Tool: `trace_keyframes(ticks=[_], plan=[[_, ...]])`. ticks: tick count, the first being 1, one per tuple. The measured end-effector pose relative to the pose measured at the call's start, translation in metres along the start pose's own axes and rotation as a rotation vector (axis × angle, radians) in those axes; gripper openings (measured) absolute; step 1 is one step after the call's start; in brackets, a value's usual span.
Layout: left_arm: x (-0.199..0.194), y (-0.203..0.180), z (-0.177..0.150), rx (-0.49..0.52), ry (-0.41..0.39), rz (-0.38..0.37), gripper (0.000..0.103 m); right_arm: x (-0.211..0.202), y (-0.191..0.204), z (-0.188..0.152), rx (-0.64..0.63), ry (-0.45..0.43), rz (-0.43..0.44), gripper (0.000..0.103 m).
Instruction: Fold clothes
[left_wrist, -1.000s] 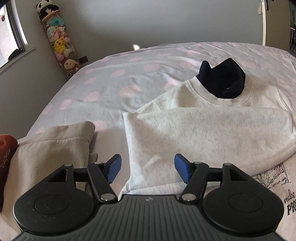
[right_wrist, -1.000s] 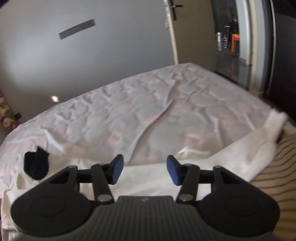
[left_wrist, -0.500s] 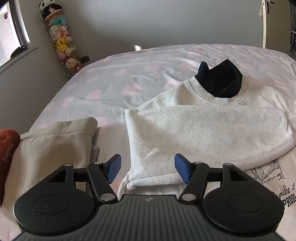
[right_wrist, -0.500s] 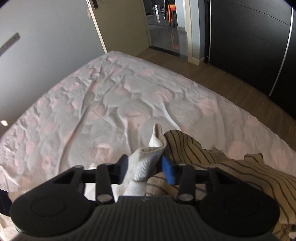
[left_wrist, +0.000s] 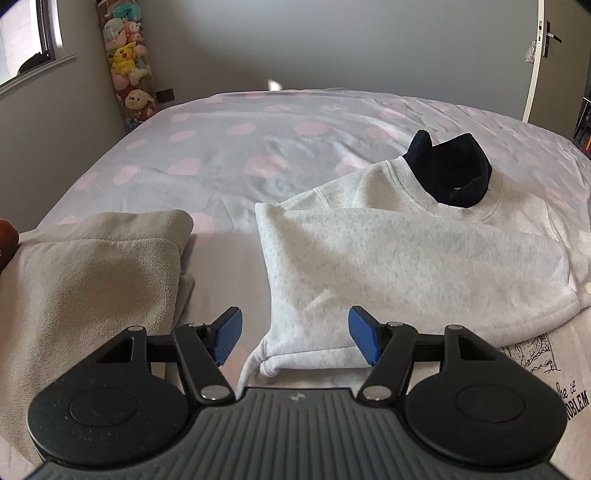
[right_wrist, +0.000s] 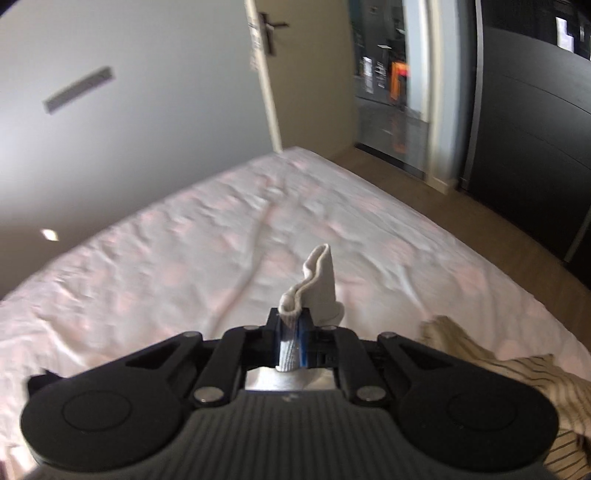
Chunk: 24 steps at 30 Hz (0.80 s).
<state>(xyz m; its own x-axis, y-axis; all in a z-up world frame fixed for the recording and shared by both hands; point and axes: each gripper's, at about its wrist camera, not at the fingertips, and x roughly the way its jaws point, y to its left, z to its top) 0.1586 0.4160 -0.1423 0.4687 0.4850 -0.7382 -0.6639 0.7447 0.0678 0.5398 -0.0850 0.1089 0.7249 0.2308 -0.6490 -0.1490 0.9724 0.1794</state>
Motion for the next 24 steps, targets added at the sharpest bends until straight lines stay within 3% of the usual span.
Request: trace_keyframes(ticks=[5, 11, 17, 24], plan=[[-0.006, 0.021, 0.0, -0.068, -0.014, -0.028, 0.062, -0.043, 0.1, 0.006, -0.113, -0.083, 0.186, 0.01], [-0.007, 0.037, -0.002, -0.097, -0.023, -0.057, 0.062, -0.056, 0.217, -0.022, -0.222, -0.07, 0.374, 0.01], [0.002, 0.044, -0.005, -0.091, -0.014, -0.083, 0.062, -0.042, 0.316, -0.08, -0.283, -0.002, 0.528, 0.009], [0.014, 0.051, -0.002, -0.093, -0.012, -0.087, 0.062, 0.006, 0.383, -0.183, -0.302, 0.164, 0.629, 0.009]])
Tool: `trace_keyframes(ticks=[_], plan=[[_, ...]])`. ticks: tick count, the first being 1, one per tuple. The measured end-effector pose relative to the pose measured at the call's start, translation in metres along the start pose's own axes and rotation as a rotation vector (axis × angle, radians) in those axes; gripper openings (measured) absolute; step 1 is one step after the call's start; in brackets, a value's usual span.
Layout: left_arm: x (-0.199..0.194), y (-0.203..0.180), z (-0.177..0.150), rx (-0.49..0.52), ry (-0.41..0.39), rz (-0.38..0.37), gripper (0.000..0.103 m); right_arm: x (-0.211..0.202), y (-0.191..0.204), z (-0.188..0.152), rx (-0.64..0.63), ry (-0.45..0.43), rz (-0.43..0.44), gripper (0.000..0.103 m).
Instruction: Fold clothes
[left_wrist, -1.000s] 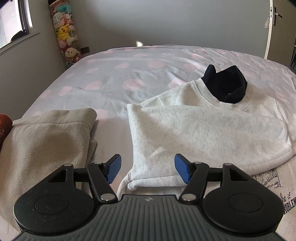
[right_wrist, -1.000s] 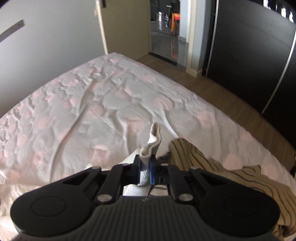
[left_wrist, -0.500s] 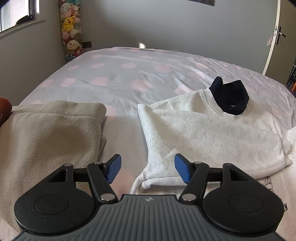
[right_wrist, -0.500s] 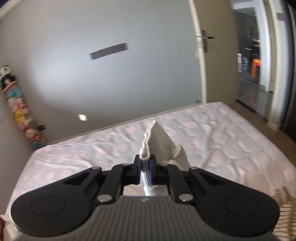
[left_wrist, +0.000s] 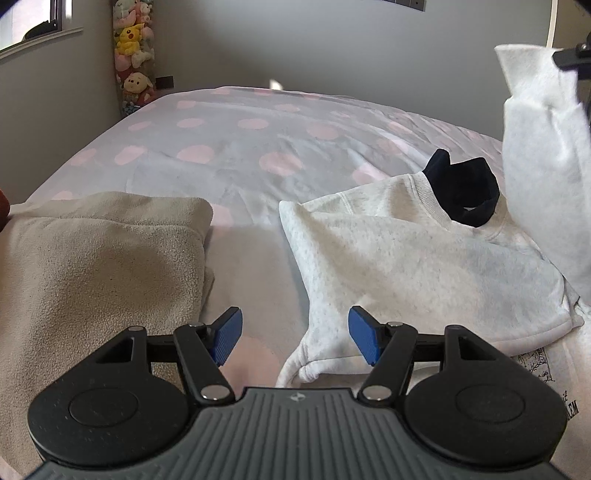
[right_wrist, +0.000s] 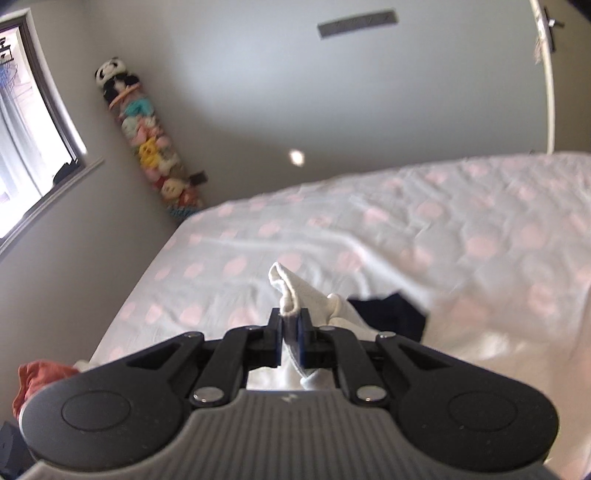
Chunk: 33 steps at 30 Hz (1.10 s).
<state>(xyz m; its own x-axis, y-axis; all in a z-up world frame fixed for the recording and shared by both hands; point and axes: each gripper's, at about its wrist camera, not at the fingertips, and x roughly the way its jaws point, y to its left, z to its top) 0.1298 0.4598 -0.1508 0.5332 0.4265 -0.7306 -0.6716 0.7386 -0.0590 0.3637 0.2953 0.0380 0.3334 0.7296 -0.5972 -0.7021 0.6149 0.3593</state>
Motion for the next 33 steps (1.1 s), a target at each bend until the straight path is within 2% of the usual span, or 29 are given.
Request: trace_keyframes(ticks=[9, 14, 17, 21, 24, 28, 33], plan=[[0.016, 0.013, -0.001, -0.04, 0.022, -0.005, 0.062, 0.118, 0.039, -0.109, -0.025, 0.239, 0.053, 0.009], [0.019, 0.023, -0.001, -0.075, 0.019, -0.003, 0.062, 0.156, 0.04, -0.146, -0.023, 0.315, 0.042, 0.01], [0.019, 0.027, 0.0, -0.106, 0.012, -0.026, 0.062, 0.17, 0.033, -0.16, -0.025, 0.363, 0.053, 0.018], [0.013, 0.025, 0.003, -0.126, -0.018, -0.065, 0.062, 0.15, 0.025, -0.159, -0.035, 0.353, 0.103, 0.03], [0.006, 0.019, 0.005, -0.125, -0.041, -0.117, 0.054, 0.109, 0.012, -0.156, -0.086, 0.277, 0.094, 0.034], [0.001, 0.005, 0.004, -0.108, -0.054, -0.152, 0.054, 0.053, -0.027, -0.164, -0.167, 0.184, -0.006, 0.035], [0.009, -0.019, 0.005, -0.083, -0.015, -0.168, 0.054, 0.006, -0.094, -0.181, -0.115, 0.116, -0.145, 0.035]])
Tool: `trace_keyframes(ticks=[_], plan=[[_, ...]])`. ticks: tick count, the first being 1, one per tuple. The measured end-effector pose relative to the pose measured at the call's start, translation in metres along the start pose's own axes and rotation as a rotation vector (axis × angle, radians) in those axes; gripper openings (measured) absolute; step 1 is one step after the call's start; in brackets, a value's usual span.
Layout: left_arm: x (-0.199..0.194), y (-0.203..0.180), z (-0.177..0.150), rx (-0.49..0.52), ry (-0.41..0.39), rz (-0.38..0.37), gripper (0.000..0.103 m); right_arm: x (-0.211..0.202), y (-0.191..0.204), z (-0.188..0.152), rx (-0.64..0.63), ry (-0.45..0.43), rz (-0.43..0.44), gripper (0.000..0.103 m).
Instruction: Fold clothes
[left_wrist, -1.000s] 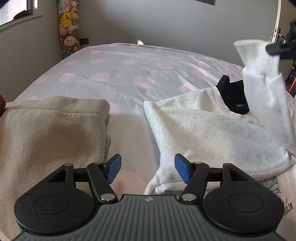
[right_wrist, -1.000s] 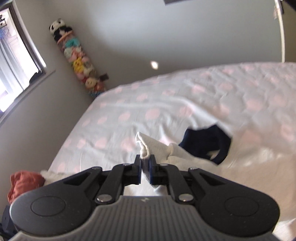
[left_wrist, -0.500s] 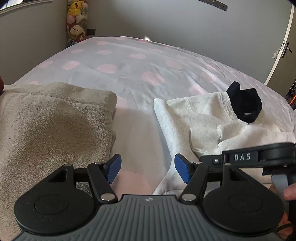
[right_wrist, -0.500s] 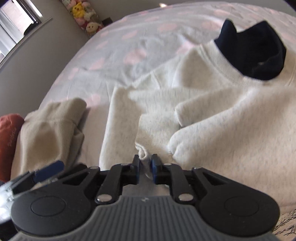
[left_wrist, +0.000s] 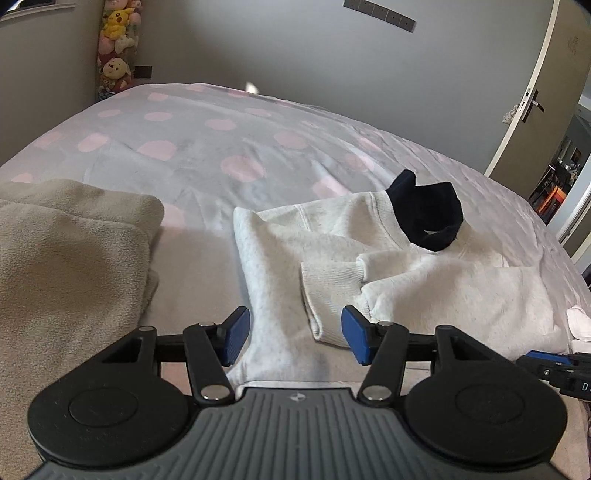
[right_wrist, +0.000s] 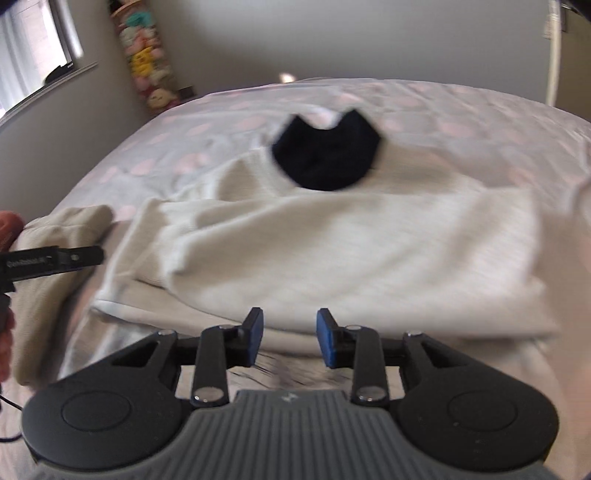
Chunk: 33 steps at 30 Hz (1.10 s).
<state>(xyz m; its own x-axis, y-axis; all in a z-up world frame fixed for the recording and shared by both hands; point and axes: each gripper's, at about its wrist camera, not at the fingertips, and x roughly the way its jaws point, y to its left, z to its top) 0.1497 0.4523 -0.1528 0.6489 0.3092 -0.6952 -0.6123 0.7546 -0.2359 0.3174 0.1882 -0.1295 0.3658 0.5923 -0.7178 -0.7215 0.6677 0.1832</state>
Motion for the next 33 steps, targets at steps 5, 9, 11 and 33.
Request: trace_keyframes(ticks=[5, 9, 11, 33], plan=[[0.026, -0.022, 0.012, 0.06, 0.037, 0.007, 0.054, -0.026, -0.069, -0.028, 0.092, -0.077, -0.166, 0.035], [0.062, -0.029, 0.027, 0.055, 0.082, 0.009, 0.054, -0.031, -0.109, -0.039, 0.043, -0.106, -0.34, 0.035], [0.081, -0.029, 0.032, 0.037, 0.114, 0.0, 0.054, -0.029, -0.127, -0.039, 0.043, -0.115, -0.365, 0.035], [0.124, -0.055, 0.046, 0.063, 0.164, 0.159, 0.014, 0.009, -0.18, -0.038, 0.329, -0.078, -0.234, 0.015]])
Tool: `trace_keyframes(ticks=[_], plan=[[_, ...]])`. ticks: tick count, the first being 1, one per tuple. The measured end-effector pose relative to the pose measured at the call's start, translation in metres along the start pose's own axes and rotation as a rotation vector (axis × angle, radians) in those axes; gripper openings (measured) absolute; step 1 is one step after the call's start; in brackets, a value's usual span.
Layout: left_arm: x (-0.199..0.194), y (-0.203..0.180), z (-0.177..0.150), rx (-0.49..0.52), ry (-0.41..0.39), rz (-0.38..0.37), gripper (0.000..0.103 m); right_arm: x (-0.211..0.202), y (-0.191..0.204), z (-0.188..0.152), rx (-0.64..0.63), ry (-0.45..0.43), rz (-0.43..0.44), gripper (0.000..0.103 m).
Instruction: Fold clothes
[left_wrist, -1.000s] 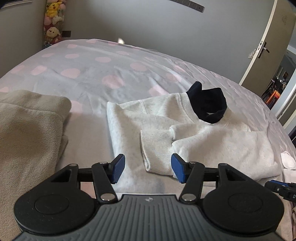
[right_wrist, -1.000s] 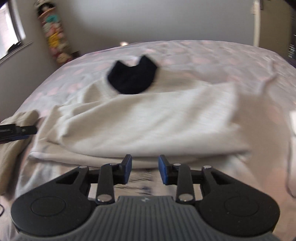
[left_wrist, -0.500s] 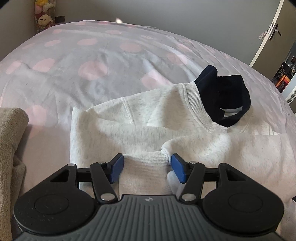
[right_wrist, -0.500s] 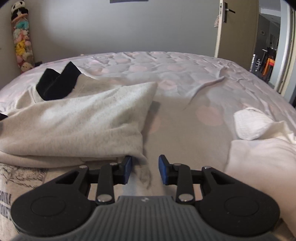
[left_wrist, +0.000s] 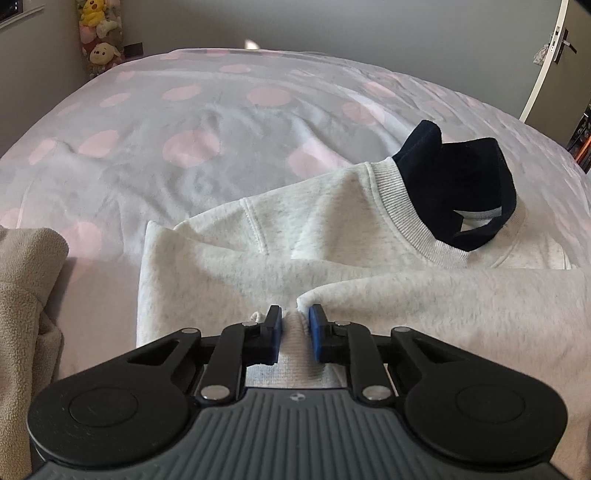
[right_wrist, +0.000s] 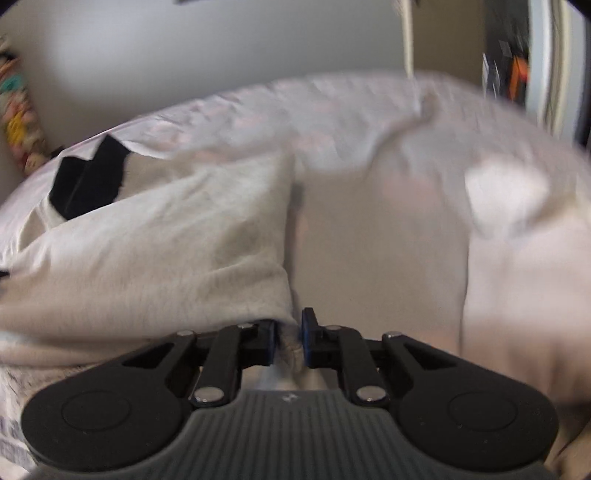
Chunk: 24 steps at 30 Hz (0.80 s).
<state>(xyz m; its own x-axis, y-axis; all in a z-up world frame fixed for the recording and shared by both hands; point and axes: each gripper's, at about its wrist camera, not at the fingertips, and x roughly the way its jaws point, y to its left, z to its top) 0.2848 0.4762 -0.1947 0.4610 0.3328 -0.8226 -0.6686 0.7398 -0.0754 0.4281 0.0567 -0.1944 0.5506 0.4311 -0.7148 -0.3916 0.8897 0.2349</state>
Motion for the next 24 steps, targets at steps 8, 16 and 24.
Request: trace_keyframes(ticks=[8, 16, 24], plan=[[-0.011, 0.006, 0.009, 0.01, 0.023, -0.01, 0.016, -0.003, -0.029, 0.001, 0.201, 0.063, 0.108, 0.016], [-0.058, 0.014, 0.001, 0.07, -0.005, -0.054, 0.043, -0.042, -0.021, -0.008, 0.062, 0.026, -0.004, 0.036], [-0.058, -0.001, -0.034, 0.087, -0.05, -0.096, 0.054, -0.052, 0.006, 0.01, -0.038, -0.231, 0.032, 0.022]])
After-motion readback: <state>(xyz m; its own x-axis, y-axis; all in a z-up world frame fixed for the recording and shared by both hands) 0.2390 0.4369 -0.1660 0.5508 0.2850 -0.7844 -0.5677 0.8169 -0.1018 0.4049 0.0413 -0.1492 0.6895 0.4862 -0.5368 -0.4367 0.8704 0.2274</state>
